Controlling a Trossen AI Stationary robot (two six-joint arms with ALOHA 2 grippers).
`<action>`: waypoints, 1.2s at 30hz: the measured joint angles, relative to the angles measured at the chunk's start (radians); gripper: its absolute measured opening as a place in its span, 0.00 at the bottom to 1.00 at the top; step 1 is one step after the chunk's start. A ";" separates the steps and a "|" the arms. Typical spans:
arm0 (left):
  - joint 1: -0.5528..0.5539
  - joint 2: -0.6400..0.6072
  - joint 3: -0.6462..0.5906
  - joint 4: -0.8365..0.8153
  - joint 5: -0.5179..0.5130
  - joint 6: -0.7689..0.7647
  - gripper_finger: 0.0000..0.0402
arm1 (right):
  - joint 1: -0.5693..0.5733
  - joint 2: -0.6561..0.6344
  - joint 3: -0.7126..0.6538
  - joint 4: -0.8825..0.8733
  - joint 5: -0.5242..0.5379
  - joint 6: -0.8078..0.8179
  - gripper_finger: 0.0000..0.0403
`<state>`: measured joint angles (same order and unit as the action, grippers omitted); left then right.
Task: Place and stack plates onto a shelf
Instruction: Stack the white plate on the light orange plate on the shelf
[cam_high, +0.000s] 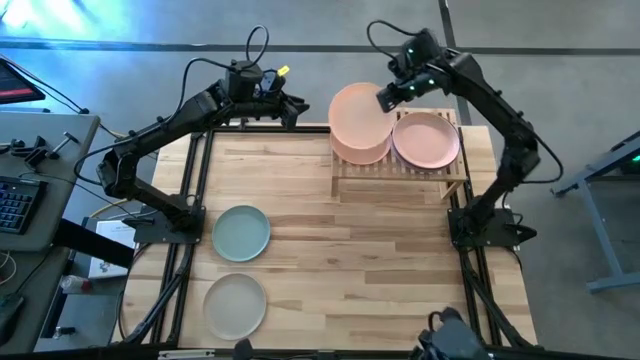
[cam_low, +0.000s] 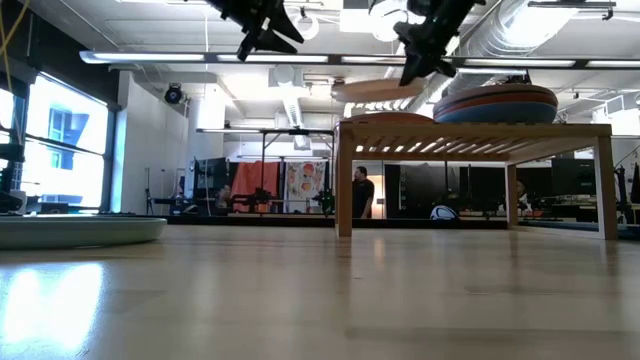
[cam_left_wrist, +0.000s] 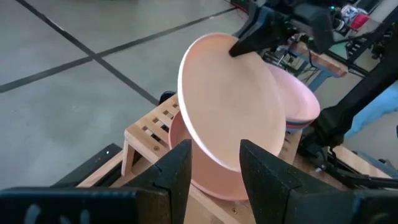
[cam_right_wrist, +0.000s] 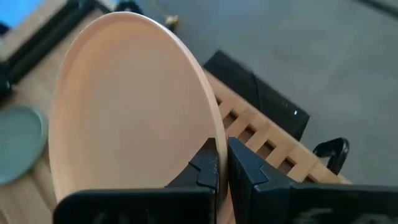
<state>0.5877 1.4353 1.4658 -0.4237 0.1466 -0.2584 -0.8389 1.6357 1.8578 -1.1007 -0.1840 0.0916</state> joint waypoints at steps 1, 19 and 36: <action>0.000 0.000 0.000 -0.006 0.000 0.000 0.30 | -0.004 0.022 0.017 -0.019 -0.010 -0.015 0.00; 0.000 0.000 0.000 -0.028 0.000 0.000 0.30 | -0.013 0.146 0.059 -0.123 -0.047 -0.126 0.00; 0.000 0.000 0.000 -0.028 -0.003 0.000 0.30 | 0.015 0.146 0.059 -0.130 -0.003 -0.145 0.11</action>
<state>0.5877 1.4357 1.4658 -0.4519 0.1432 -0.2584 -0.8241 1.7813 1.9167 -1.2304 -0.1869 -0.0536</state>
